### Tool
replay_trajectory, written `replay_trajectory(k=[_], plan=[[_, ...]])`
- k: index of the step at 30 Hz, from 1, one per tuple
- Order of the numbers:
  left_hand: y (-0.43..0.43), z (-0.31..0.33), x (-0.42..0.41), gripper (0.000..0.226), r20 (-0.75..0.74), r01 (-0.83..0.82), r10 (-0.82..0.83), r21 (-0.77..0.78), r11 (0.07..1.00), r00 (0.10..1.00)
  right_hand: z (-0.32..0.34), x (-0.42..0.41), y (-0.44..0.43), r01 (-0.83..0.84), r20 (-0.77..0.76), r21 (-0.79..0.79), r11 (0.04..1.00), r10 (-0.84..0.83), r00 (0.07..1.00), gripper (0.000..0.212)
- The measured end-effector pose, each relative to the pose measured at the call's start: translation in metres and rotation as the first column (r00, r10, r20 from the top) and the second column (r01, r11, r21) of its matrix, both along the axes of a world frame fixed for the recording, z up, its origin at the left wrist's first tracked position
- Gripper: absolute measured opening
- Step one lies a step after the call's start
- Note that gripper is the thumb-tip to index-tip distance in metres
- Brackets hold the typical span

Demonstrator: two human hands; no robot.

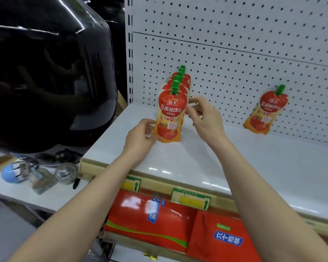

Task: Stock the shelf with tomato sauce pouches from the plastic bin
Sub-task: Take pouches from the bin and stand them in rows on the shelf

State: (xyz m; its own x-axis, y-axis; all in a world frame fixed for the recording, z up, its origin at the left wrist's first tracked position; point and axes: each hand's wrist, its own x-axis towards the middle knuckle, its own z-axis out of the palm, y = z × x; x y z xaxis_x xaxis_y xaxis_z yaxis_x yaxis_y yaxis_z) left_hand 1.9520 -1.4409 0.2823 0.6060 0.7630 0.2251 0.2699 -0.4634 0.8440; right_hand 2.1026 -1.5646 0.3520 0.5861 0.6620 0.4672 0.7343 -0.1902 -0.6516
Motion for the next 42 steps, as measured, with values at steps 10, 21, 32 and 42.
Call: replay_trajectory(k=[10, 21, 32, 42], plan=[[-0.091, 0.001, -0.074, 0.022, 0.231, 0.309, -0.294, -0.031, 0.950, 0.927, -0.060, -0.096, -0.138, 0.318, 0.098, -0.029, 0.948, -0.314, 0.944, 0.023], [-0.272, -0.097, -0.090, 0.023, 0.095, 0.720, -0.716, -0.160, 0.675, 0.692, -0.209, -0.225, -0.361, 0.731, -0.070, -0.157, 0.664, -0.746, 0.662, 0.017], [-0.458, -0.200, -0.020, 0.023, -0.225, 0.781, -0.860, -0.360, 0.510, 0.457, -0.325, -0.218, -0.565, 0.726, -0.297, -0.564, 0.393, -0.917, 0.266, 0.020], [-0.569, -0.293, 0.114, 0.042, -0.471, 0.842, -0.846, -0.326, 0.430, 0.250, -0.386, -0.082, -0.679, 0.623, -0.340, -0.681, 0.385, -0.920, 0.197, 0.030]])
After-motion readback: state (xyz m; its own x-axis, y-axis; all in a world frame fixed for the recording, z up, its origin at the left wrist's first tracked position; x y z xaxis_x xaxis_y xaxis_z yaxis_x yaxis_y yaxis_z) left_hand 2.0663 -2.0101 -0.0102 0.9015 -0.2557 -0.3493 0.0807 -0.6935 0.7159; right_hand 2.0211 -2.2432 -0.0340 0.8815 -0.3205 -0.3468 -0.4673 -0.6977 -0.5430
